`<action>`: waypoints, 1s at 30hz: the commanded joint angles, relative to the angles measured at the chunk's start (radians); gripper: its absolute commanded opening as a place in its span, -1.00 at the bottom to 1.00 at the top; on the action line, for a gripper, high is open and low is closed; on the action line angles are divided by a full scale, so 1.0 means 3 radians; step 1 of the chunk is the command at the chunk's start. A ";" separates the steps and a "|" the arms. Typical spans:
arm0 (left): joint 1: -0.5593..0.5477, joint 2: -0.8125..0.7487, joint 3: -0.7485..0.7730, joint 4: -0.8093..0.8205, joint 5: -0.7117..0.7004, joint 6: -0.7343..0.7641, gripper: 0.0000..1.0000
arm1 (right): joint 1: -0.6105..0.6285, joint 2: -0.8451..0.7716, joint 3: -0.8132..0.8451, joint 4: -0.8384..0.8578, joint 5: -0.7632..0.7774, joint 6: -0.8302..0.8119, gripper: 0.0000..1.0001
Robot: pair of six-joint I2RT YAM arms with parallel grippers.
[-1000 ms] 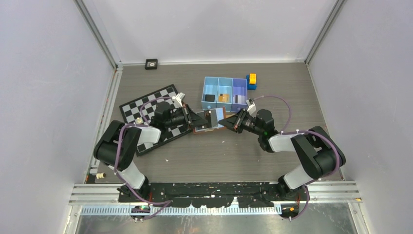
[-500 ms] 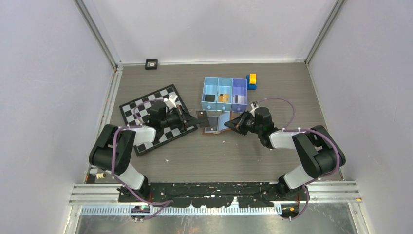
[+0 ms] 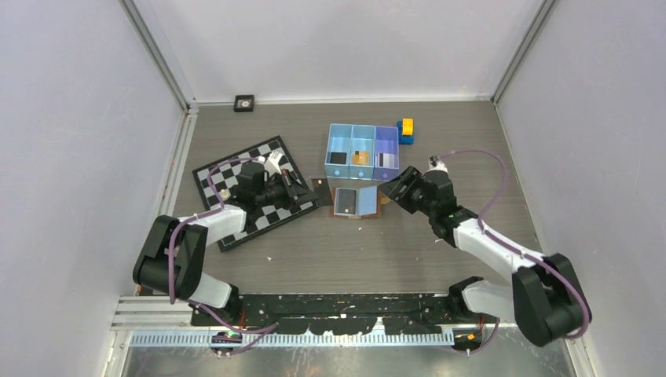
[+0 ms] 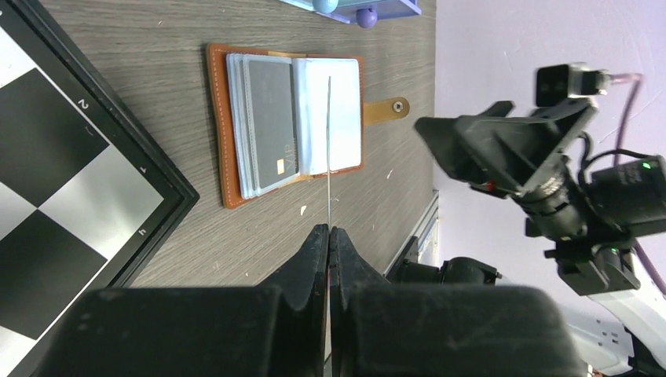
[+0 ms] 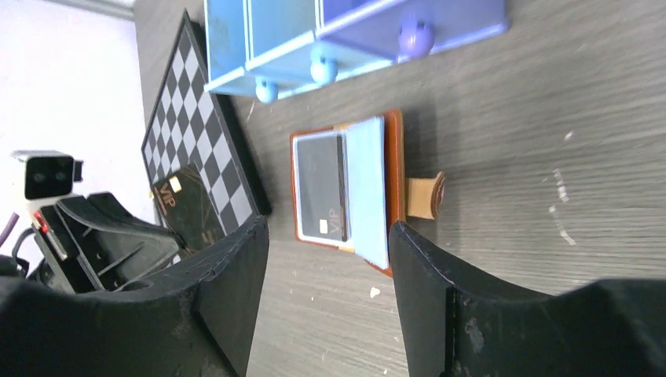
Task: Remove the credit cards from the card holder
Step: Place the card holder at the center of the board, then place the credit card in the storage box.
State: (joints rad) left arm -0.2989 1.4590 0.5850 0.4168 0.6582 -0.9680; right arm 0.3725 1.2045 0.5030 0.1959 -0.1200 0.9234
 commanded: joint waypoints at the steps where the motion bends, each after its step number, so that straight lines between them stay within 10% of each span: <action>1: 0.0006 -0.0109 0.0048 -0.0027 -0.0008 0.0111 -1.00 | -0.0009 -0.0316 0.0155 -0.0503 0.0605 -0.0362 0.27; 30: -0.0071 -0.0091 0.0075 0.0038 0.0023 0.0128 -1.00 | -0.0012 0.0696 0.1539 -0.1235 0.0783 -0.0643 0.28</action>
State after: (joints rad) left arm -0.3149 1.4570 0.5854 0.3988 0.6556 -0.9527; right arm 0.3710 1.3876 0.9230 -0.1596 0.0822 0.7506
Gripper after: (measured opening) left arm 0.007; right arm 0.640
